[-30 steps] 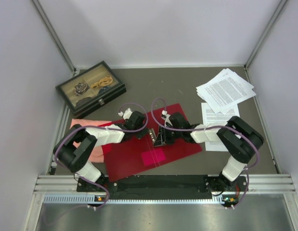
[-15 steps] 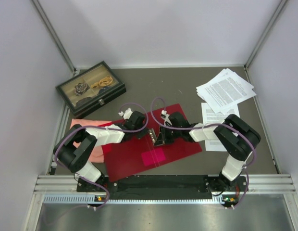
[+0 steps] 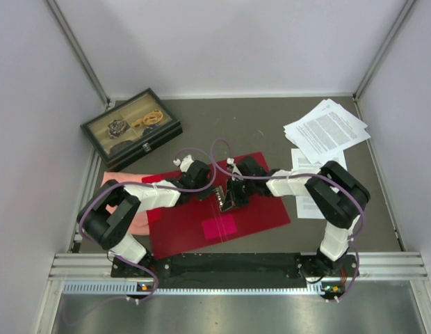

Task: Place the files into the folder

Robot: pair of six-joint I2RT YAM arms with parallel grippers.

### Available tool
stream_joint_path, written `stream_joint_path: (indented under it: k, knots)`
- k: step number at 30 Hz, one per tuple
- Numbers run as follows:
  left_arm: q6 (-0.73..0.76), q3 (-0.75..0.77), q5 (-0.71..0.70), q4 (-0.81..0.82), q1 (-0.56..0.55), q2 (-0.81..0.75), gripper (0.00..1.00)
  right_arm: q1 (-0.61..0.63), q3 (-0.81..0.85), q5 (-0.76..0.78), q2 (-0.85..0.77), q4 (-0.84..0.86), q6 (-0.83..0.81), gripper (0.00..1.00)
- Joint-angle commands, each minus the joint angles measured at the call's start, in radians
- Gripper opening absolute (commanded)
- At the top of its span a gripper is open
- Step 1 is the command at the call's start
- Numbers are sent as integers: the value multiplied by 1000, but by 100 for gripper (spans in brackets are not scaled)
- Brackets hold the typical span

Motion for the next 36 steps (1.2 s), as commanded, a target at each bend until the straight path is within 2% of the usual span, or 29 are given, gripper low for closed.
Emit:
stream_joint_path:
  k: [1, 6, 13, 16, 18, 22, 23, 28, 31, 36]
  knots:
    - [25, -61, 46, -114, -25, 53, 0, 13, 85, 259, 61, -137, -29, 0]
    - [54, -64, 48, -108, -26, 66, 0, 18, 119, 421, 129, -321, -12, 0]
    - [100, -95, 62, -87, -26, 51, 0, 24, 28, 586, 230, -357, 45, 0]
    - [143, -104, 63, -88, -26, 39, 0, 26, 74, 621, 204, -404, 8, 0]
    - [163, -110, 68, -78, -26, 28, 0, 29, 129, 600, 164, -429, -39, 0]
    - [209, -107, 83, -71, -26, 13, 0, 33, 224, 370, 86, -362, -58, 0]
    - [218, -104, 88, -67, -26, 5, 0, 36, 240, 354, 78, -363, -56, 0]
    - [249, -71, 97, -84, -26, -4, 0, 39, 295, 359, 114, -409, -68, 0]
    - [259, -67, 106, -84, -26, -7, 0, 39, 257, 340, 71, -355, -75, 0]
    - [289, -60, 108, -81, -26, -18, 0, 41, 289, 328, 22, -349, -96, 0]
